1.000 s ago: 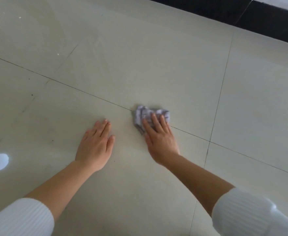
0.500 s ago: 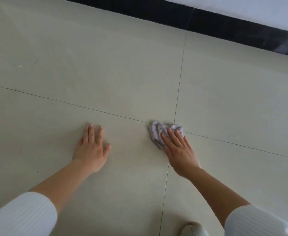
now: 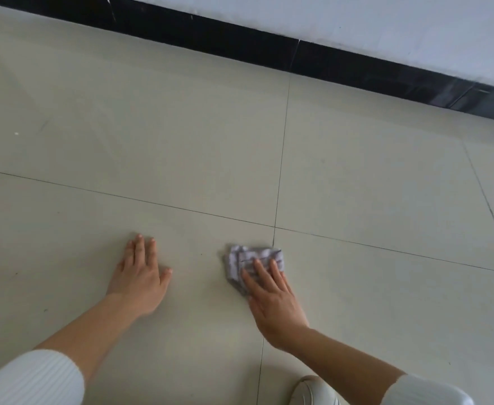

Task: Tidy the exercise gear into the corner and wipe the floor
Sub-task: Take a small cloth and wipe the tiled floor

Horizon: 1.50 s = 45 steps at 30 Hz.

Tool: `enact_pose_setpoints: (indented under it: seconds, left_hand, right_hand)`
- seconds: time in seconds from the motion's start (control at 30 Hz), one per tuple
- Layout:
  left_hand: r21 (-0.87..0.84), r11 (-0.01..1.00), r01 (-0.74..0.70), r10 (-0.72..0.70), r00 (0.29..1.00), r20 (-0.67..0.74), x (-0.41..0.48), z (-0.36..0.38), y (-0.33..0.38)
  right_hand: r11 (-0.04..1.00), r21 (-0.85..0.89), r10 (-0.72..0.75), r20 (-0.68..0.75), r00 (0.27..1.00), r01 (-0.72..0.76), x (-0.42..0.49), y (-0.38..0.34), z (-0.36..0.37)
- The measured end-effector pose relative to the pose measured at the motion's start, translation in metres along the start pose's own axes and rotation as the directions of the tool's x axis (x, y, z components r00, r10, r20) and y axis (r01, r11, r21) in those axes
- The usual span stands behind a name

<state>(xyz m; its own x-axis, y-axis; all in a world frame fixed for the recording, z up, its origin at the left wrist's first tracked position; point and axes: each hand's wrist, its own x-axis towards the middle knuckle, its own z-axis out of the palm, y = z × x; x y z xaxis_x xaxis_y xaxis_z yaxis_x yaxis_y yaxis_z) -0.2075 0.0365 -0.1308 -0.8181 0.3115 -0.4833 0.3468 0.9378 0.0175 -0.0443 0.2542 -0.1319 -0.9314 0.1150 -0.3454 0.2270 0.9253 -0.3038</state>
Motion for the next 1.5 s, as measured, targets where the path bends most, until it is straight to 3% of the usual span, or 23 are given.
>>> enact_pose_setpoints:
  seconds: [0.13, 0.2, 0.27, 0.33, 0.47, 0.6, 0.7, 0.77, 0.83, 0.93, 1.1, 1.2, 1.37, 1.5]
  left_hand:
    - [0.006, 1.000, 0.016, -0.016, 1.000, -0.013, 0.002, 0.003, 0.009]
    - [0.006, 1.000, 0.012, -0.012, 1.000, -0.021, 0.003, 0.005, 0.009]
    - [0.000, 1.000, 0.006, -0.006, 0.999, -0.032, 0.003, 0.005, 0.007]
    - [0.000, 1.000, -0.002, 0.002, 0.999, -0.048, 0.003, 0.005, 0.006]
    - [-0.006, 1.000, -0.008, 0.008, 0.999, -0.046, 0.000, 0.003, 0.003]
    - [-0.001, 1.000, -0.019, 0.019, 0.999, -0.031, -0.003, 0.000, 0.002]
    - [0.004, 1.000, -0.020, 0.021, 0.999, -0.045, -0.004, 0.000, 0.002]
    - [0.008, 1.000, -0.016, 0.017, 0.998, -0.057, -0.003, 0.001, 0.002]
    - [0.001, 1.000, -0.016, 0.016, 0.998, -0.066, -0.003, 0.002, 0.003]
    - [0.001, 1.000, -0.012, 0.012, 0.996, -0.087, -0.003, 0.004, 0.005]
    - [-0.004, 1.000, -0.014, 0.013, 0.994, -0.107, -0.005, 0.004, 0.004]
    - [-0.024, 1.000, -0.014, 0.012, 0.996, -0.093, -0.006, 0.003, 0.006]
    - [-0.020, 0.999, -0.043, 0.045, 0.993, 0.108, 0.001, -0.023, -0.003]
    - [-0.201, 0.979, 0.034, -0.005, 0.990, 0.142, -0.014, -0.084, -0.012]
  right_hand:
    - [0.907, -0.232, -0.325, 0.142, 0.935, 0.350, -0.014, -0.005, 0.013]
    - [0.819, -0.154, -0.511, 0.243, 0.825, 0.553, -0.010, -0.009, 0.015]
    - [0.791, -0.102, -0.564, 0.261, 0.784, 0.603, 0.000, -0.015, 0.008]
    - [0.822, -0.124, -0.518, 0.240, 0.821, 0.555, 0.016, -0.018, 0.002]
    - [0.931, -0.170, -0.297, 0.154, 0.942, 0.322, 0.054, -0.016, -0.016]
    - [0.975, -0.159, -0.135, 0.142, 0.980, 0.158, 0.082, -0.010, -0.038]
    - [0.991, 0.109, -0.084, 0.112, 0.990, 0.072, 0.090, -0.012, -0.048]
    - [0.937, 0.349, 0.000, -0.005, 1.000, 0.002, 0.092, -0.011, -0.049]
    - [0.893, 0.441, 0.141, -0.088, 0.986, -0.088, 0.093, -0.008, -0.047]
    - [0.881, 0.403, 0.324, -0.135, 0.936, -0.247, 0.095, -0.007, -0.047]
    - [0.649, 0.515, 0.634, 0.039, 0.772, -0.559, 0.113, -0.011, -0.044]
    - [0.595, 0.600, 0.632, 0.060, 0.772, -0.534, 0.117, -0.014, -0.044]
    - [0.696, 0.603, 0.449, 0.058, 0.891, -0.390, 0.111, -0.032, -0.082]
    - [0.772, 0.562, 0.323, 0.056, 0.945, -0.297, 0.097, -0.071, -0.142]
